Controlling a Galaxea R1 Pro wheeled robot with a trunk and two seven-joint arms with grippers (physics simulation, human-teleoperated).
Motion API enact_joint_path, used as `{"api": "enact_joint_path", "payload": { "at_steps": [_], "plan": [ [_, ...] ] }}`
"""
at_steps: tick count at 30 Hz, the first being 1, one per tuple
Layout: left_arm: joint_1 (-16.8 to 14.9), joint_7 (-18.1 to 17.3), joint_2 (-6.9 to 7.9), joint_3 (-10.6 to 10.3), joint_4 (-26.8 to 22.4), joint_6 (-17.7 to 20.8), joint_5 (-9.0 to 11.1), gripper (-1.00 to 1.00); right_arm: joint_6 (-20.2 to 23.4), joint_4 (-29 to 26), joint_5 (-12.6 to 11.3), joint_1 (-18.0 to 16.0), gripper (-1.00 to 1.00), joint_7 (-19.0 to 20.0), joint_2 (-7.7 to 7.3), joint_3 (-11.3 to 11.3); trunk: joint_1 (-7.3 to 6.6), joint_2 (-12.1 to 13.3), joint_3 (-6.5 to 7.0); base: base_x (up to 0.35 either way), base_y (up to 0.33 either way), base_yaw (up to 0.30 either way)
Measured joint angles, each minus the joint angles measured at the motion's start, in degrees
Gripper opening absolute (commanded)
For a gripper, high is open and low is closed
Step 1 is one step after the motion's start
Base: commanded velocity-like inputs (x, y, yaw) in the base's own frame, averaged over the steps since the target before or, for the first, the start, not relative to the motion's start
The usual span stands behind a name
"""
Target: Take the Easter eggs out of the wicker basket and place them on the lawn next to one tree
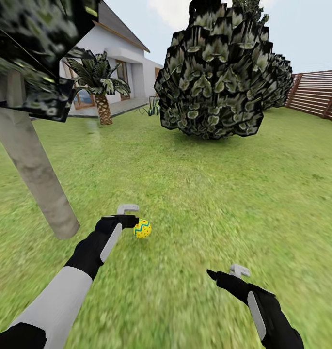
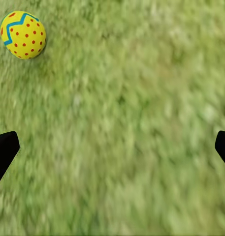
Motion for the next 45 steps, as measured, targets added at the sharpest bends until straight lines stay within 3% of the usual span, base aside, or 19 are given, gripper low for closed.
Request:
{"api": "enact_joint_path", "payload": {
  "at_steps": [45],
  "plan": [
    [0.00,0.13,-0.07,0.01,0.23,0.01,-0.14,1.00,-0.08,0.19,0.00,-0.01,1.00,-0.41,0.00,0.00,-1.16,0.60,9.98,0.000,0.000,0.000]
  ]
}}
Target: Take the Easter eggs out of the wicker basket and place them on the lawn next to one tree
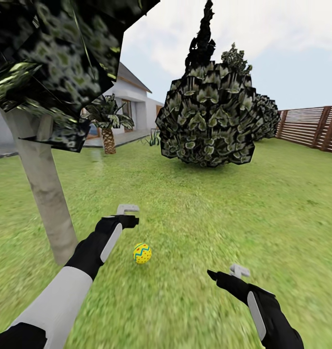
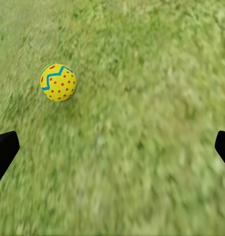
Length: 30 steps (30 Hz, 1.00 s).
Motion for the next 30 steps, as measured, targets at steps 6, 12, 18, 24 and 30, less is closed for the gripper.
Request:
{"api": "enact_joint_path", "payload": {
  "at_steps": [6,12,18,24,30],
  "plan": [
    [-0.05,-0.18,-0.06,0.07,3.79,0.07,-0.01,1.00,0.00,0.01,0.00,-0.01,1.00,0.00,0.00,0.00,-0.15,0.08,1.33,0.000,0.000,0.000],
    [-0.13,-0.58,-0.22,0.11,9.73,0.10,0.18,1.00,0.00,0.00,0.02,0.01,1.00,0.00,0.00,0.00,-0.31,0.16,2.66,0.000,0.000,0.000],
    [-0.37,-0.75,-0.27,0.14,13.45,0.15,0.25,1.00,0.00,0.00,0.00,0.01,1.00,0.00,0.00,0.00,-0.87,1.07,3.90,0.000,0.000,0.000],
    [-0.57,-0.73,-0.50,0.16,15.78,0.14,0.31,1.00,0.00,0.02,0.00,0.00,1.00,0.00,0.00,0.00,-2.19,3.47,4.98,0.000,0.000,0.000],
    [-0.61,-0.79,-0.70,0.17,16.18,0.15,0.31,1.00,0.00,0.02,0.00,0.04,1.00,0.00,0.00,0.00,-3.51,5.88,6.06,0.000,0.000,0.000]
  ]
}}
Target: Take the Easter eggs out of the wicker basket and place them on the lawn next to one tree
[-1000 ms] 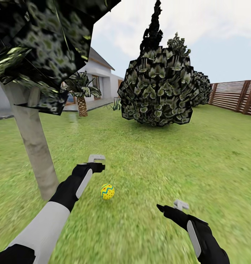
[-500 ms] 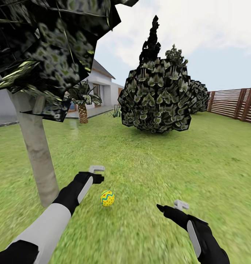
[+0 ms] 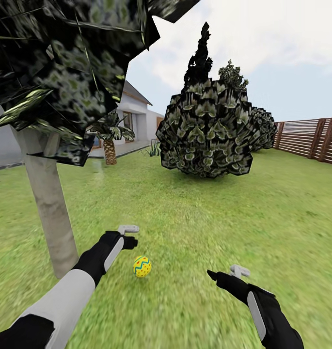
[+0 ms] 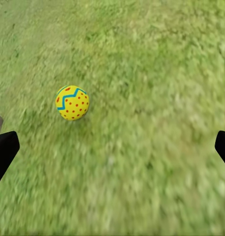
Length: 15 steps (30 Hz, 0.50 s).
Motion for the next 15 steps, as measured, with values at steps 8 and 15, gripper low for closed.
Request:
{"api": "enact_joint_path", "payload": {
  "at_steps": [8,15],
  "plan": [
    [-0.37,-0.04,-0.16,0.04,3.23,-0.04,0.00,1.00,0.00,-0.02,0.05,-0.01,1.00,-0.13,0.00,0.00,-1.76,3.21,1.43,0.000,0.000,0.000],
    [-0.44,-0.06,-0.20,0.05,4.26,-0.01,0.02,1.00,-0.50,0.01,0.07,-0.04,1.00,-0.18,0.00,0.00,-3.30,6.02,2.69,0.000,0.000,0.000]
  ]
}}
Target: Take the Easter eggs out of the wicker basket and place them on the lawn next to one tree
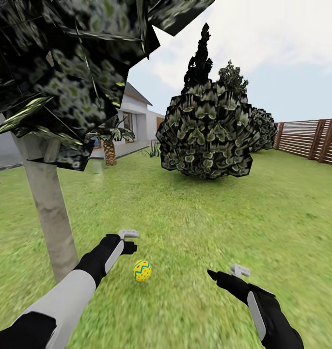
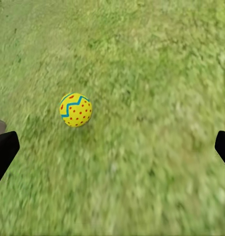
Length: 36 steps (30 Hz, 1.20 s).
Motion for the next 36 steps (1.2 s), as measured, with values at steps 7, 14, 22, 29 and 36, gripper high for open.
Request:
{"api": "enact_joint_path", "payload": {
  "at_steps": [7,14,22,29,36],
  "plan": [
    [-0.01,-0.05,0.00,0.00,0.17,0.01,-0.02,1.00,-1.07,0.02,-0.02,0.01,1.00,-0.02,0.00,0.00,-1.54,2.81,1.26,0.000,0.000,0.000],
    [-0.01,-0.05,-0.01,0.00,0.12,0.01,-0.02,1.00,-1.17,0.02,-0.06,0.01,1.00,0.44,0.00,0.00,-3.08,5.62,2.51,-0.002,0.000,0.000],
    [-0.01,0.02,-0.01,0.01,0.11,0.01,0.05,1.00,-1.19,0.02,-0.07,0.04,1.00,0.55,0.00,-0.02,-4.81,8.83,3.95,-0.182,0.060,0.000],
    [-0.01,0.03,-0.01,0.00,0.04,0.01,0.07,1.00,-1.19,0.02,-0.07,0.00,1.00,0.59,0.00,-0.01,-6.34,11.63,5.20,-0.270,0.070,0.000],
    [-0.01,0.08,-0.01,0.00,0.09,0.01,0.07,1.00,-1.18,0.02,-0.07,0.03,1.00,0.60,0.00,-0.01,-7.90,14.44,6.46,-0.106,0.010,0.000]
  ]
}}
